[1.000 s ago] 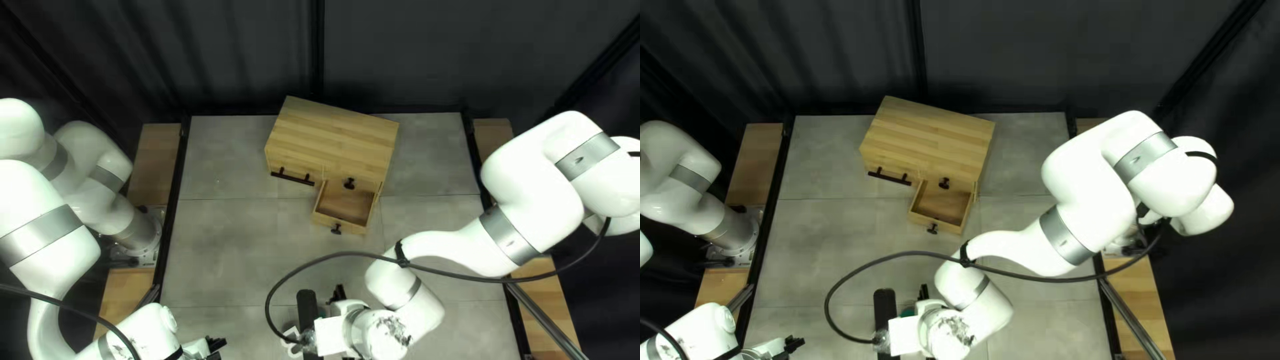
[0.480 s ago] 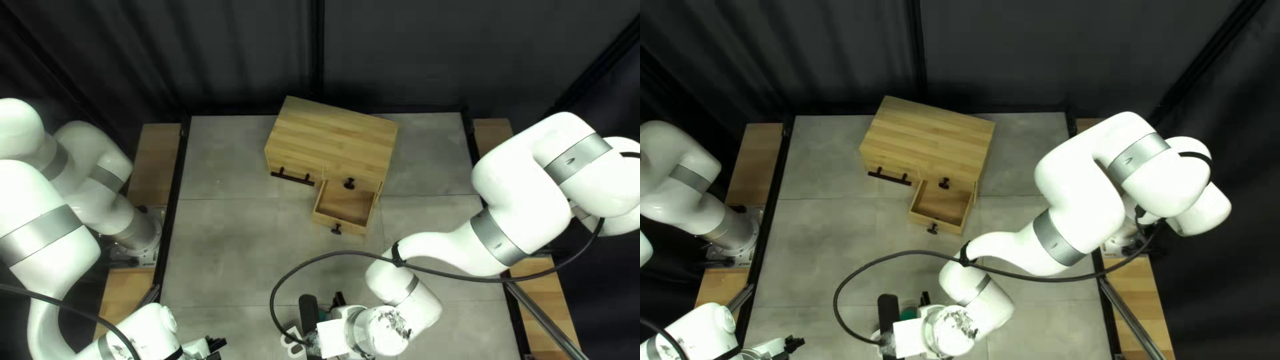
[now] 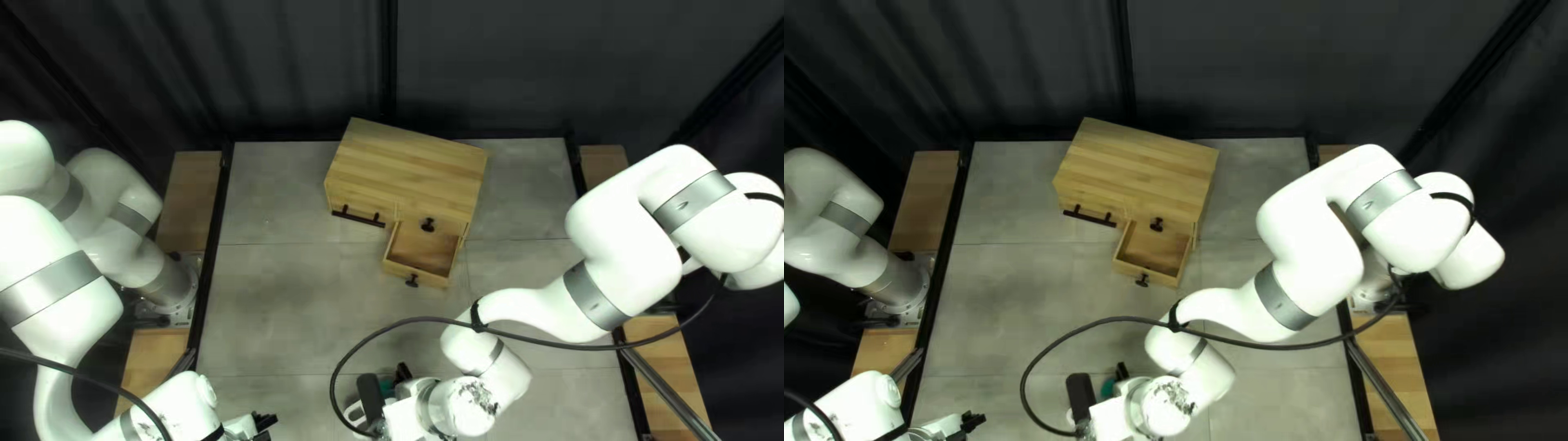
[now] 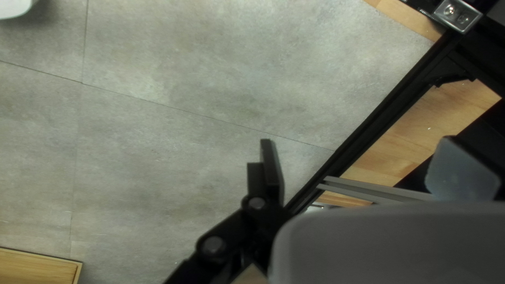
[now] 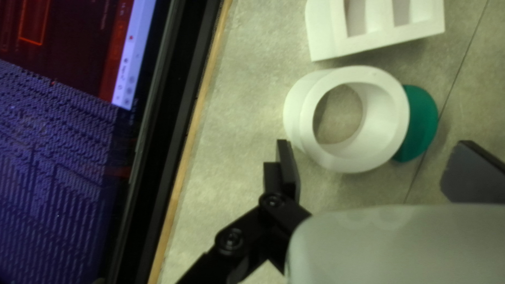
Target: Open drawers and place objects into drawer and close
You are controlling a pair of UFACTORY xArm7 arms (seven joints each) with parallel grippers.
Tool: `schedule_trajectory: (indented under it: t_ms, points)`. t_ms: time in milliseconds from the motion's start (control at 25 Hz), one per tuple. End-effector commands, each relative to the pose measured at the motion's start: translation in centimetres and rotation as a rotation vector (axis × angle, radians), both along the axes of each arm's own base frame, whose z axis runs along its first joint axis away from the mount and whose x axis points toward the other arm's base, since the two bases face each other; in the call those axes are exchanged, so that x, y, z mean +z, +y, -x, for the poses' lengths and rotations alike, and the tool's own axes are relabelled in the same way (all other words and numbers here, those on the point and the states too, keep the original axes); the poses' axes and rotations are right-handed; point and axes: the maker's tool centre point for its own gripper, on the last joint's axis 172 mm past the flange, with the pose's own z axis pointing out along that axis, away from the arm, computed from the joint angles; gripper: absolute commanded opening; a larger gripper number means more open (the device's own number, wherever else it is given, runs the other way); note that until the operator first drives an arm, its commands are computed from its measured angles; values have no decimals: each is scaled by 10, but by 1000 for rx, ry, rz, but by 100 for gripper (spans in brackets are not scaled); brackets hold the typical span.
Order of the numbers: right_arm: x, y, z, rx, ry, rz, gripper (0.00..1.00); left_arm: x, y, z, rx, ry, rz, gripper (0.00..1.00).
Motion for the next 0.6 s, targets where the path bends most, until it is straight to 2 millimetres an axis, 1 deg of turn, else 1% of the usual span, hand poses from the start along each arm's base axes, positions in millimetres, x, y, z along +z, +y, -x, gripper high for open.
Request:
schedule_trajectory:
  t_ms: [40, 200, 280, 600]
  points:
    - [-4, 5, -6, 3, 3, -24, 100, 0, 0, 0, 0, 0, 0, 100]
    - [-6, 13, -8, 8, 8, -45, 100, 0, 0, 0, 0, 0, 0, 100]
    - [-6, 14, -7, 8, 9, -50, 100, 0, 0, 0, 0, 0, 0, 100]
    - [-18, 8, -8, 11, 24, -86, 100, 0, 0, 0, 0, 0, 0, 100]
